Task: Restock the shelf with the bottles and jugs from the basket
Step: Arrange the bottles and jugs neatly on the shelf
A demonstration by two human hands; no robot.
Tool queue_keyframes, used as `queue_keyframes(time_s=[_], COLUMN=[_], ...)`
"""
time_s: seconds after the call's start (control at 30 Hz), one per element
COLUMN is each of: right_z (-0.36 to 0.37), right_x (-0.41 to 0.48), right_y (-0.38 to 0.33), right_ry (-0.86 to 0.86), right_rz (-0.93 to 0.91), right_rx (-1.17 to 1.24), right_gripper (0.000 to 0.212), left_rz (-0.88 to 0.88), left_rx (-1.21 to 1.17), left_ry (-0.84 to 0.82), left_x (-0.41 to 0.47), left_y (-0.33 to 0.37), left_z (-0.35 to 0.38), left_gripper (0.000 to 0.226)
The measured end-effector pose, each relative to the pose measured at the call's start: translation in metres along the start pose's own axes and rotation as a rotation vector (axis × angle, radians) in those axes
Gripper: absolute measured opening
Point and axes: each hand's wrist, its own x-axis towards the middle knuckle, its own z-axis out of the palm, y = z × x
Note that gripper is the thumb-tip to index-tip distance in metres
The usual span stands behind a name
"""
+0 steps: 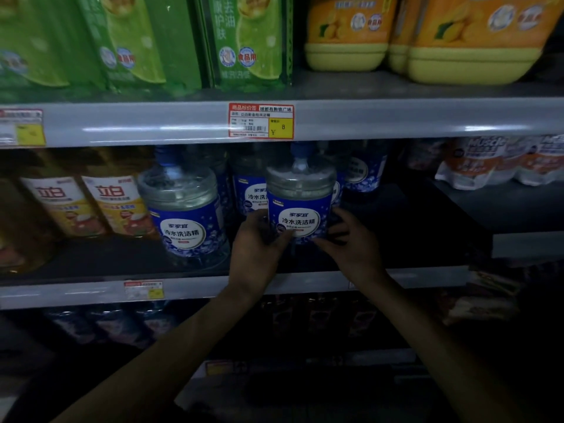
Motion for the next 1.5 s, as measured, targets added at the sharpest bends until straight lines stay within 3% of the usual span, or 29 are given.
queue_keyframes(time_s=[0.13,0.27,0.37,0.6,0.9,1.07,1.27,1.5], right_z=[-0.008,-0.025,-0.032,-0.038,-0.029,-0.016,-0.02,-0.039], right_x=[0.001,0.009,0.019,0.049,0.103,0.126,0.143,0.145], right_y=[0.004,0.016,0.028,0.052,0.069,0.069,0.075,0.087], right_ry=[0.04,0.145,0.228,0.169,0.343,0.44,0.544,0.432], right_rz=[0.051,0.146,0.165,0.16,0.3,0.296,0.338,0.286], right_rx=[-0.015,-0.019,-0.03,-0.056,0.136,0.138,0.086,0.205], right_gripper=[0.067,0.057,0.047,0.044,0.056,0.08,0.061,0.048], left_rz=[0.052,0.197,0.266,0.199,0.165,0.133,0.148,0.199], left_rx=[-0.03,-0.008,0.029,-0.003,0.01,-0.027,-0.005,0.071], left_ry=[-0.041,-0.1,-0.142,-0.205,-0.28,-0.305,-0.316,-0.337], left_x=[-0.024,-0.035,-0.038,-0.02,0.005,0.008,0.011,0.012], left_y=[0.008,0.021,0.03,0.029,0.023,0.021,0.014,0.002], left_z=[0.011,0.028,0.046,0.089,0.11,0.11,0.114,0.12], left_gripper=[0.061,0.045,0.047,0.048,0.04,0.038,0.04,0.04])
